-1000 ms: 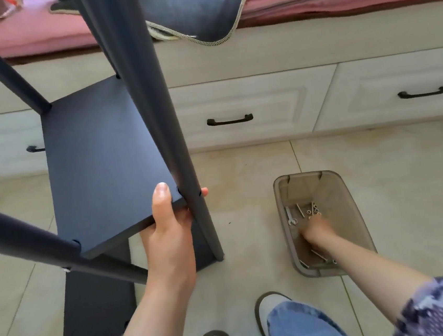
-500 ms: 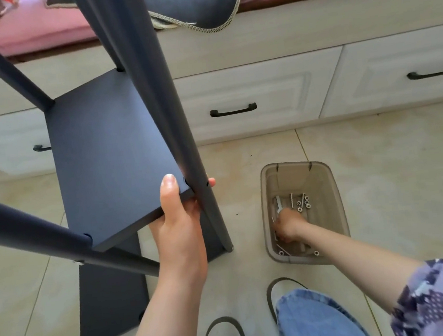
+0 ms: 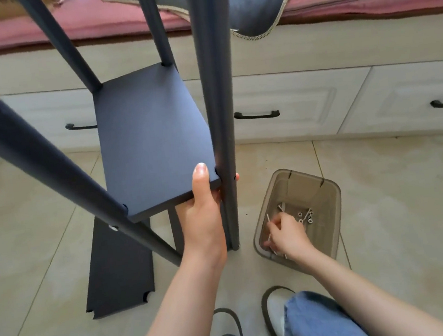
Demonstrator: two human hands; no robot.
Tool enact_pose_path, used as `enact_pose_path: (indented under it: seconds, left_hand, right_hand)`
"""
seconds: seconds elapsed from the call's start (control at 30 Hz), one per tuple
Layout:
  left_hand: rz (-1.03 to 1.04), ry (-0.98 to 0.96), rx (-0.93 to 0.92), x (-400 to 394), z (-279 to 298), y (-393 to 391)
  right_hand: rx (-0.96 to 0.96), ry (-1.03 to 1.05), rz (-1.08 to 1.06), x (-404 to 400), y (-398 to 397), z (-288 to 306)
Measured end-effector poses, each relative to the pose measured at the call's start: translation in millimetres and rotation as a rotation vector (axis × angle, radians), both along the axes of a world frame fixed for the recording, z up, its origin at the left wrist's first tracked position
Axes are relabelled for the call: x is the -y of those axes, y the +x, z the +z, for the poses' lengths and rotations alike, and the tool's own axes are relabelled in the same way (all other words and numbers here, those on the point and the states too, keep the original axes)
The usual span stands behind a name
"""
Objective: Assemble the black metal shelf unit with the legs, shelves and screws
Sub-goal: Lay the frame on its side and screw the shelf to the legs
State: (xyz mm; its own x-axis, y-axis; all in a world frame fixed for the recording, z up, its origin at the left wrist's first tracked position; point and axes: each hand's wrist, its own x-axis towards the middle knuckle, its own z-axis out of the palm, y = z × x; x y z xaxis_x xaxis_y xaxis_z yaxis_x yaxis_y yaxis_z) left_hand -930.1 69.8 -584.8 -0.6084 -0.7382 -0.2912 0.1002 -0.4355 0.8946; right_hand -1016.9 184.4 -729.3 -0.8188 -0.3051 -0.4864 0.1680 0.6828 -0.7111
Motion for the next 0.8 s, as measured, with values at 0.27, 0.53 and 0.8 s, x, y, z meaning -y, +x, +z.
enact_pose_path:
  seconds: [0.27, 0.53, 0.8]
  left_hand:
    - [0.042, -0.031, 0.001, 2.9, -9.2, 3.3]
    - [0.155, -0.012, -0.096, 1.5, -2.4, 4.3]
    - [0.160, -0.023, -0.110, 2.6, -5.2, 3.6]
  right_hand:
    - [-0.226, -0.319, 0.175, 14.3, 2.8, 146.0]
    - [-0.305, -0.477, 0.202, 9.1, 32.5, 181.5]
    - [-0.366, -0.431, 0.222, 6.4, 30.5, 172.6]
